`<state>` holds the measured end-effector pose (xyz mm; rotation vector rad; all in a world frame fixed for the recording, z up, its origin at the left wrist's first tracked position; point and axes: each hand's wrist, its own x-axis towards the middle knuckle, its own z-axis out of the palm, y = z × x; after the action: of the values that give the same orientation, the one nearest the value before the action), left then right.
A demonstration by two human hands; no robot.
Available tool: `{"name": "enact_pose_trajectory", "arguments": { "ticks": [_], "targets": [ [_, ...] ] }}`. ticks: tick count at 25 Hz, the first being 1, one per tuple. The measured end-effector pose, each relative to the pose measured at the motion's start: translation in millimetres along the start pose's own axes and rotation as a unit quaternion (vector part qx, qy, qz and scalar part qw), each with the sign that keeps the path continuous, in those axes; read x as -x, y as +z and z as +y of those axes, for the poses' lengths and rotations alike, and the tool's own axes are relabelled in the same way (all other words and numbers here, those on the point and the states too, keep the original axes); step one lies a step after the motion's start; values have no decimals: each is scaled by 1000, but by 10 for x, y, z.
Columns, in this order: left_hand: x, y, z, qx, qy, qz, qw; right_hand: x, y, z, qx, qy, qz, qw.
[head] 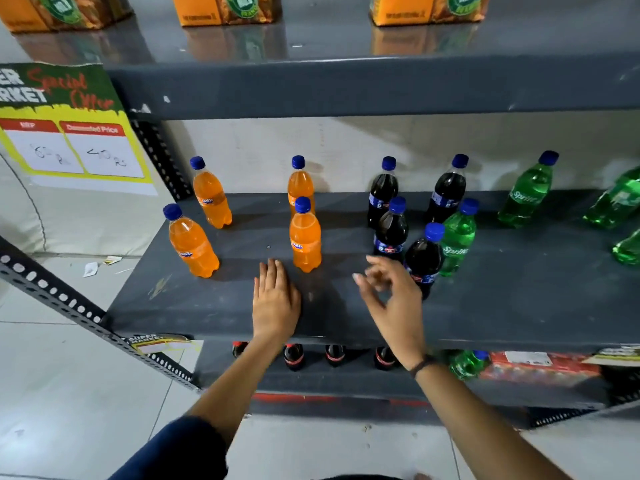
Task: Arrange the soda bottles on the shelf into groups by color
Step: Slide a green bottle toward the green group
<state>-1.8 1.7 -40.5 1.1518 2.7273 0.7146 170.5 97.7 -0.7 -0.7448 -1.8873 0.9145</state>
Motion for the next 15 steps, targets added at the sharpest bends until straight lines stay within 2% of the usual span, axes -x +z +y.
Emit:
{"name": "enact_pose_trajectory", "arguments": {
  "ticks": [3, 5, 6, 8, 10, 13, 15],
  "targets": [
    [541, 151, 352, -9, 125, 8, 992, 295, -581, 119, 17, 14, 139, 990],
    [597, 297, 641, -30, 186, 9, 982, 225, -871, 244, 10, 40, 189, 981],
    [509, 342, 790, -32, 186, 7, 982, 133, -984, 342, 15, 51, 196, 979],
    [234, 371, 988, -42, 150, -10, 988, -121, -1115, 568, -9, 105, 159, 982],
    [-22, 450, 1073, -66, 117, -22, 991, -387, -1192, 806, -32, 165, 62, 984],
    [-123, 603, 1040, -120, 86, -64, 987, -635, -1140, 989, -19, 157, -59, 986],
    [-118, 650, 1025, -130, 89, -54, 986, -713, -1113, 1007, -35, 150, -104, 983]
  ]
}}
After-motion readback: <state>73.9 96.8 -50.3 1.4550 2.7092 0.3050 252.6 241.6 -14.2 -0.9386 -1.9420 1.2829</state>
